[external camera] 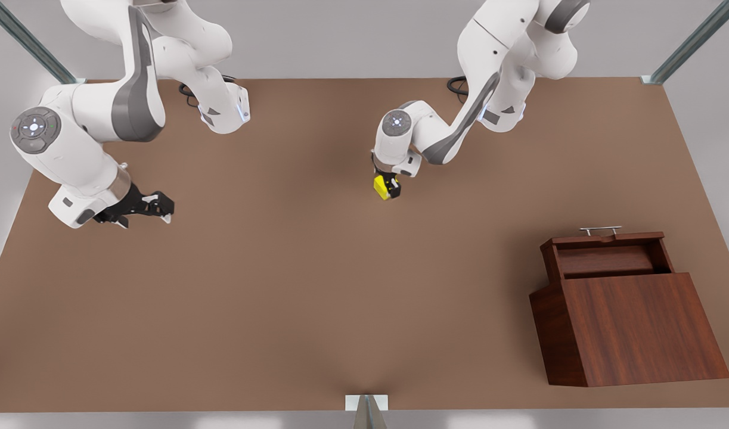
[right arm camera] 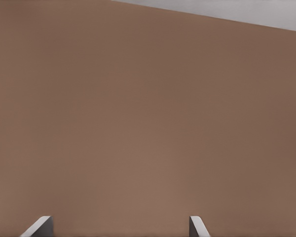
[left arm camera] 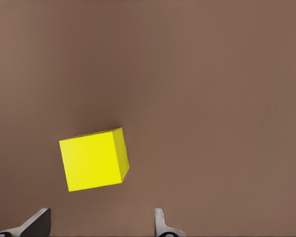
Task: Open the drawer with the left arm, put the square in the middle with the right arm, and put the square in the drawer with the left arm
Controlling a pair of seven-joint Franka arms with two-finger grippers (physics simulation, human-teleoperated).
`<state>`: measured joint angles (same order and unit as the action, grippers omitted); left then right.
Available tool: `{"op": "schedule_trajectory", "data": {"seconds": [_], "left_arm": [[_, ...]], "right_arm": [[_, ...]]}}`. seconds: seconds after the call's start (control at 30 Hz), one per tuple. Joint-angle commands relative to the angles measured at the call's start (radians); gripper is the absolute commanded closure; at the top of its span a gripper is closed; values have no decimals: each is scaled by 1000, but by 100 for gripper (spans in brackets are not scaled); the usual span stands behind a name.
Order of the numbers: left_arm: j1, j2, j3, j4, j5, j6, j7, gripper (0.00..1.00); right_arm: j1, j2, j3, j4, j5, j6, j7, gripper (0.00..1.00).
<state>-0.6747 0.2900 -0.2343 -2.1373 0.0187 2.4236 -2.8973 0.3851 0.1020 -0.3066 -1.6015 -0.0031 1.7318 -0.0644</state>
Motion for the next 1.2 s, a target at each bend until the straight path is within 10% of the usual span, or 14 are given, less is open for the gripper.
{"op": "schedule_trajectory", "data": {"seconds": [0.0, 1.17], "left_arm": [[-3, 0, 0, -3, -2, 0, -252, 0], [-29, 103, 1, -53, 7, 94, -332, 0]], "right_arm": [[0, -1, 0, 0, 0, 0, -2, 0], [-9, 56, -11, 101, 46, -32, -14, 0]]}}
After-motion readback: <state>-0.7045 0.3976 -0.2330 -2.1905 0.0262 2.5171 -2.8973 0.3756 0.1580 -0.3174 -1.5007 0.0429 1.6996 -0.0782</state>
